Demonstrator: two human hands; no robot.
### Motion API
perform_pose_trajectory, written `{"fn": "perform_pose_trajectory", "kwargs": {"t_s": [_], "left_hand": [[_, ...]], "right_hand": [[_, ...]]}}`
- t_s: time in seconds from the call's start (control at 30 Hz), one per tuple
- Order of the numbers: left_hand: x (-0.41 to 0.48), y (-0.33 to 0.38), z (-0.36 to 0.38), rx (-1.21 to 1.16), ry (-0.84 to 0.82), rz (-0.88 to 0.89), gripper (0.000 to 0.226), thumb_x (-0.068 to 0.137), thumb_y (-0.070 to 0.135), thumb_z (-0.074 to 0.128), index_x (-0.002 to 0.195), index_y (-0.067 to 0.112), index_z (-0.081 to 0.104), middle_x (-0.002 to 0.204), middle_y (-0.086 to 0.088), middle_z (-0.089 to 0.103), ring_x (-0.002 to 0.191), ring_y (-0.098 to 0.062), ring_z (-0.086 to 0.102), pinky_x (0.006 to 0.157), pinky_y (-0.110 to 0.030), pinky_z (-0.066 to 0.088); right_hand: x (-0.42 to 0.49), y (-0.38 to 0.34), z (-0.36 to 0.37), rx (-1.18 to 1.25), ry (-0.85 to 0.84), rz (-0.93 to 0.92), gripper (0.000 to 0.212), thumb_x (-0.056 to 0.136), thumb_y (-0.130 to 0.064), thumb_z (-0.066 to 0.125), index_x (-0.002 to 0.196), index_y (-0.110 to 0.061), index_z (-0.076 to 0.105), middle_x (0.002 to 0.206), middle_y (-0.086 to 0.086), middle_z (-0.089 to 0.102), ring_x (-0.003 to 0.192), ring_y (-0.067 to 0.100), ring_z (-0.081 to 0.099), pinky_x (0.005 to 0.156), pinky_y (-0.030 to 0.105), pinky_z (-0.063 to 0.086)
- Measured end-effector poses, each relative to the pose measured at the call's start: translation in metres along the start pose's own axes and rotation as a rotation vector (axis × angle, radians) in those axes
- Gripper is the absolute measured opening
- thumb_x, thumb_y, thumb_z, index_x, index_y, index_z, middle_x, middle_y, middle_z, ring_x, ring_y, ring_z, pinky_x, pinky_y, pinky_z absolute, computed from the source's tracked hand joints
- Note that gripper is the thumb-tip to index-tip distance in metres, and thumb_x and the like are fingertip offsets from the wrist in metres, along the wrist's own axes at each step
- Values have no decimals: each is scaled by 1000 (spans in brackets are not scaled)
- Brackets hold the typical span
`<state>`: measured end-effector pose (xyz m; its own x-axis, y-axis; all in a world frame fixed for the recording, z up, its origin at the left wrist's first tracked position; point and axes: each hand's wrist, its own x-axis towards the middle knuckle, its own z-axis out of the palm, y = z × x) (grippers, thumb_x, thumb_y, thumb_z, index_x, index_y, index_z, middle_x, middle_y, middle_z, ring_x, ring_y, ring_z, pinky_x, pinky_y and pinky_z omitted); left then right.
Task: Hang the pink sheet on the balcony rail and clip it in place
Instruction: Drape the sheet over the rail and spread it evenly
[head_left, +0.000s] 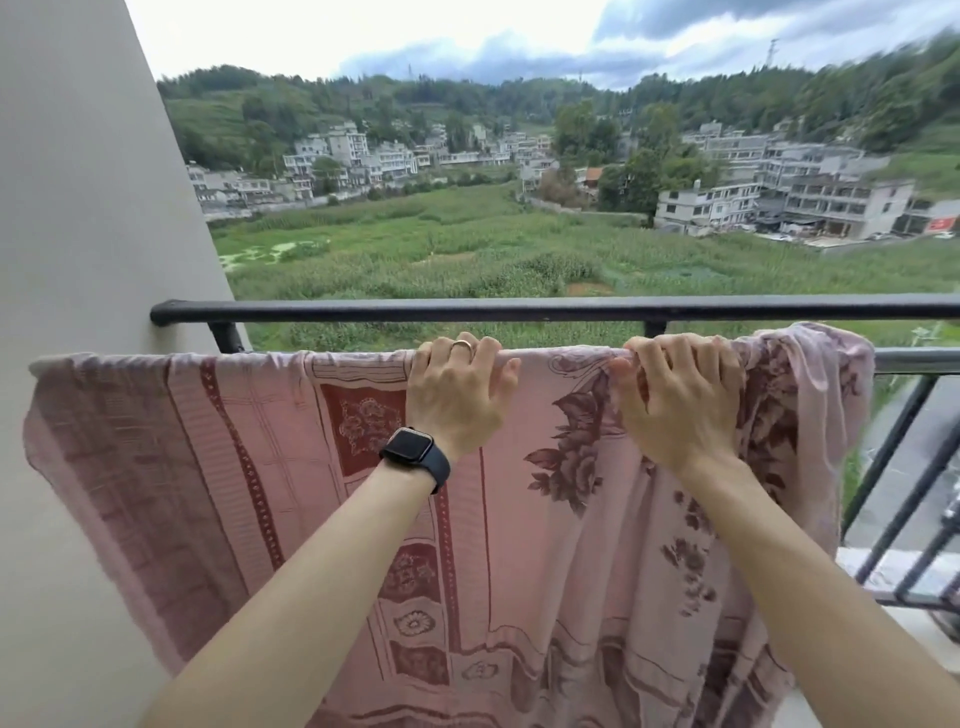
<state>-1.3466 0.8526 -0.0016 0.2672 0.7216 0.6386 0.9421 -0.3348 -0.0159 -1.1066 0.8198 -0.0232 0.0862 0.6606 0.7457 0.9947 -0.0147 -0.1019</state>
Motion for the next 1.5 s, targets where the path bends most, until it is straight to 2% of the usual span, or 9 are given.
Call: {"fn": "perform_pose_trajectory", "kwargs": {"t_s": [0.13,0.33,0.53,0.7,0.87,1.03,1.2,1.33,1.5], "left_hand": [[0,-14,10,-34,52,31,48,98,52,27,121,21,56,106,-5,66,92,-29,61,90,-43,41],[-3,-20,3,12,43,-1,51,99,52,22,109,16,57,92,-9,67,89,-29,59,90,-44,38],[2,5,3,-18,54,-29,45,99,48,25,101,21,61,95,-6,68,93,-27,59,93,-43,35],[-3,2,7,24,53,1,46,100,51,25,110,24,62,100,-3,69,89,-29,61,93,-44,37],[-15,-9,-5,-95,105,25,38,100,39,36,129,27,55,123,-2,65,116,-25,57,110,-49,31],[-40,-109,-20,-56,185,-144,39,96,37,43,131,24,54,138,-1,52,128,-22,45,109,-51,31],[-63,-236,-36,37,145,-397,48,96,44,28,132,25,53,143,-4,50,132,-25,44,111,-53,27],[-67,-299,-43,108,-9,-379,60,99,56,12,127,26,55,134,-7,57,128,-29,46,111,-53,26],[-69,-306,-32,168,68,-266,54,101,54,16,116,24,59,110,-6,63,107,-30,52,100,-50,33]], "right_hand": [[12,54,-10,21,42,146,51,102,-50,20,99,-22,61,98,2,66,101,25,48,105,45,25],[22,75,-27,-63,-6,444,54,101,-43,24,104,-15,70,121,13,66,121,31,48,117,55,12],[4,-35,-4,125,-47,20,40,101,-49,34,109,-26,66,114,-2,68,116,21,55,117,50,15],[5,3,0,26,-34,26,53,100,-60,25,101,-23,63,99,3,64,101,26,54,101,45,27],[1,-10,-8,117,9,172,45,100,-48,31,112,-19,63,119,8,63,121,29,48,116,55,17],[-20,-119,-3,249,27,-124,40,92,-39,51,124,-17,59,135,2,58,134,24,43,120,52,10],[-8,-223,16,241,-37,-203,55,92,-46,47,138,-16,50,148,7,48,143,26,35,120,53,8],[8,-257,32,178,-95,-139,43,101,-48,30,122,-24,59,117,-1,64,115,21,53,115,50,17],[2,-210,40,67,137,-144,31,101,-36,40,106,-16,62,98,4,62,96,26,52,108,47,28]]}}
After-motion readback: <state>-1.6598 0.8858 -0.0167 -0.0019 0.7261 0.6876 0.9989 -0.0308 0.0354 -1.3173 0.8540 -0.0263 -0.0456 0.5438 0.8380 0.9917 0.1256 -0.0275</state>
